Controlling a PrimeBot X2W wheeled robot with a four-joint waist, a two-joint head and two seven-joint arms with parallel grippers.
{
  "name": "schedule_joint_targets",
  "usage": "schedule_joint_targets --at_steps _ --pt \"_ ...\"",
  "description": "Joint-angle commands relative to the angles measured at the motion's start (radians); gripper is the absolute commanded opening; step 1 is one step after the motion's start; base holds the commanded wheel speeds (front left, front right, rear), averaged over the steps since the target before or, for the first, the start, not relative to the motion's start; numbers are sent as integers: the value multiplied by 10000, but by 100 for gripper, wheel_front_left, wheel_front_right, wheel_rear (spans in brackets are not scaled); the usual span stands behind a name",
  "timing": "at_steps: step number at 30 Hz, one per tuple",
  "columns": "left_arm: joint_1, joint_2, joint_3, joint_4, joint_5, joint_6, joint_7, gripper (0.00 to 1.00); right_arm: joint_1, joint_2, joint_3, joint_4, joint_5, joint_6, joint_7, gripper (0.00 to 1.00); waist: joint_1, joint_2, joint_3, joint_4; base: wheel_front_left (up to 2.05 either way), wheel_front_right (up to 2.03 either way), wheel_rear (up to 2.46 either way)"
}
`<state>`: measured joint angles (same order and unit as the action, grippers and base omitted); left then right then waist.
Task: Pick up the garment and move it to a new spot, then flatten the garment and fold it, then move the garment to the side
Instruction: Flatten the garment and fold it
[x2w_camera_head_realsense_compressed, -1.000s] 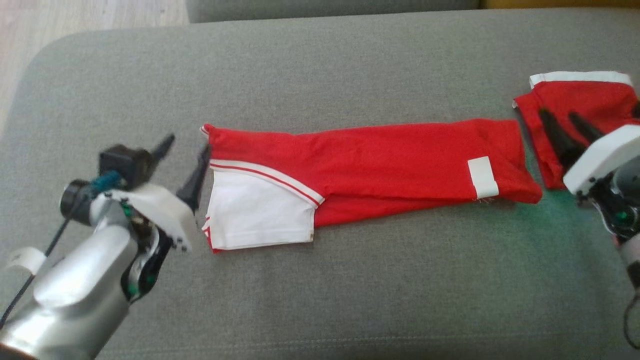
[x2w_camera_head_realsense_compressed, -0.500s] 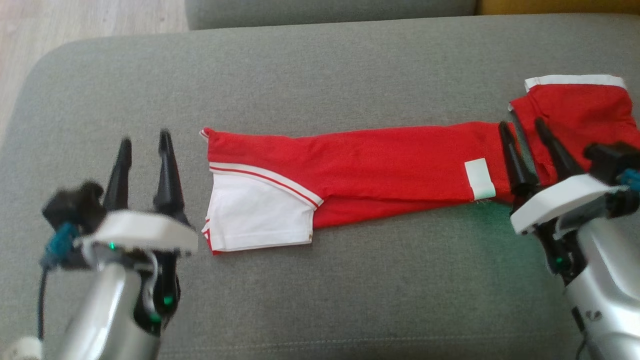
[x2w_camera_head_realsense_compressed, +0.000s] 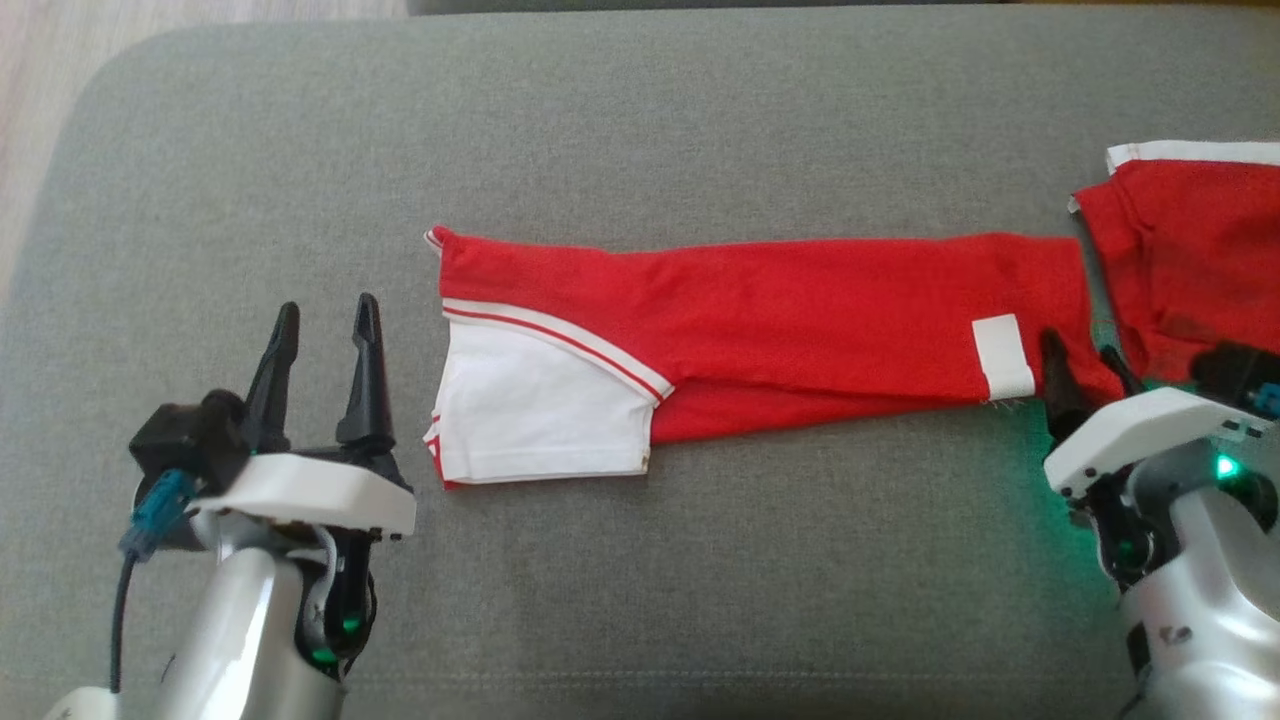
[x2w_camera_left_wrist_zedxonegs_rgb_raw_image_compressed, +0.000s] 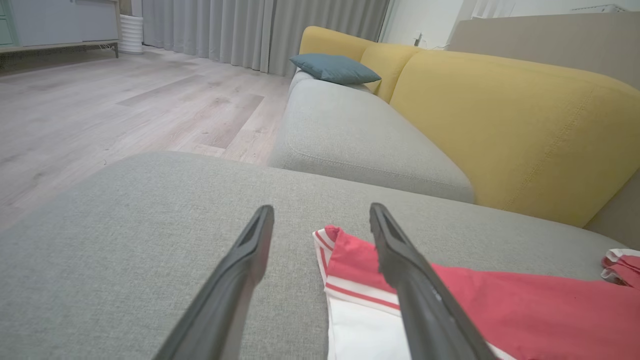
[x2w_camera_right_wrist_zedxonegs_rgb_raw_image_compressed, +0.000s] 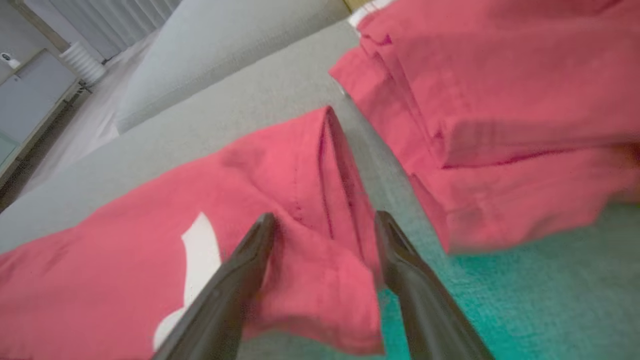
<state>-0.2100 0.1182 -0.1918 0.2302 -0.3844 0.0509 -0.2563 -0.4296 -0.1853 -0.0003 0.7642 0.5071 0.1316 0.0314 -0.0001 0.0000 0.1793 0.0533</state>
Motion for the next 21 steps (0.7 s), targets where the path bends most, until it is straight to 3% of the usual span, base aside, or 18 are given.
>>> schedule_joint_targets --at_steps 1,12,13,14,21 --pt "-453 89 460 -267 131 -97 -54 100 -520 33 -3 -132 -91 -9 90 100 1 0 83 44 0 0 0" --pt "-768 -257 959 24 691 -616 -54 100 -1388 334 -970 1141 -952 -9 941 100 1 0 570 156 0 0 0" --pt "-782 -283 1000 45 730 -645 -54 100 -1424 374 -945 1160 -902 -9 1063 44 1 0 577 154 0 0 0" --pt "-789 -307 1041 67 766 -670 -54 100 -1449 402 -906 1142 -844 -9 1154 0 1 0 575 146 0 0 0" --pt "-761 -437 1304 295 976 -824 -55 100 -1503 242 -1052 864 -356 -9 1232 0 1 0 247 54 0 0 0"
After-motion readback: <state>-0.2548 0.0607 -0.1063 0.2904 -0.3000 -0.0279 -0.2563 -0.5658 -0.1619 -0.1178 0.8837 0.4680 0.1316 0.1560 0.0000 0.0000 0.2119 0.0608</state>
